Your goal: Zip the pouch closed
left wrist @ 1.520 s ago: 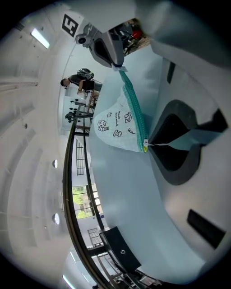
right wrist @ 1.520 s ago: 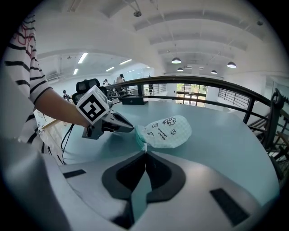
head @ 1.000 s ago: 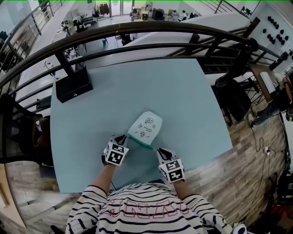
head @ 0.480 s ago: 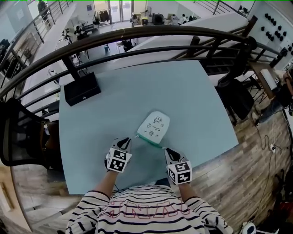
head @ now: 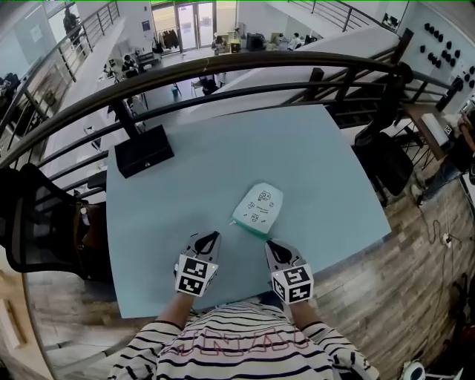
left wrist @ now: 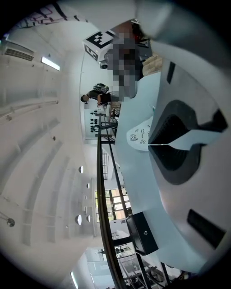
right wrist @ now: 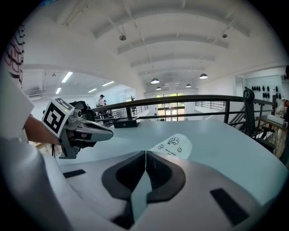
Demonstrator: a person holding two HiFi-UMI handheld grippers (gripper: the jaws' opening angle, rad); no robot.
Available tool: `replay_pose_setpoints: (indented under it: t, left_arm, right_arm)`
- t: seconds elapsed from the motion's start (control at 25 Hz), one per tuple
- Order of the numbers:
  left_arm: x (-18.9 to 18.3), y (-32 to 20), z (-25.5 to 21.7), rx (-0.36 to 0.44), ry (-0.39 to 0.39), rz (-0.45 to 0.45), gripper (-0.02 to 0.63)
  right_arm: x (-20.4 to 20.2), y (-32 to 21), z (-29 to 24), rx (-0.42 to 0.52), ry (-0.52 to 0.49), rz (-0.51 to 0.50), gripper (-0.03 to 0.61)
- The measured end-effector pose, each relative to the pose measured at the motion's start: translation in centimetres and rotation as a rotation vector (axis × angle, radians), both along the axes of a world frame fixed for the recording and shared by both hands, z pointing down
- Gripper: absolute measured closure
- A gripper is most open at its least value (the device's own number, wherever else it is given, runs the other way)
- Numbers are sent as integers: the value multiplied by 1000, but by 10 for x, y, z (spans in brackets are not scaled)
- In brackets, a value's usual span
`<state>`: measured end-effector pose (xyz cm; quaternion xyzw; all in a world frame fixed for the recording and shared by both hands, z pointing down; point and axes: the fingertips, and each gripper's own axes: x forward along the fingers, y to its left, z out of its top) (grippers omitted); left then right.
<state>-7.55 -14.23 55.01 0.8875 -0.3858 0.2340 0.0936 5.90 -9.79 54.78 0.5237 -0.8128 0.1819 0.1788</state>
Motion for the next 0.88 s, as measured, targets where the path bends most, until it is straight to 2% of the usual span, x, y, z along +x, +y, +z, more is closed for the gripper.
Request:
replay_pose_setpoints:
  t: [0.2, 0.56, 0.88]
  left_arm:
    - [-6, 17, -26, 40, 35, 11, 586]
    - [-32, 45, -42, 87, 59, -7, 587]
    - [-44, 63, -52, 114, 77, -14, 588]
  right_arm:
    - [-16, 7, -17, 40, -30, -4, 549]
    - [-51, 22, -39, 94, -100, -22, 551]
    - [-67, 30, -48, 126, -86, -33, 551]
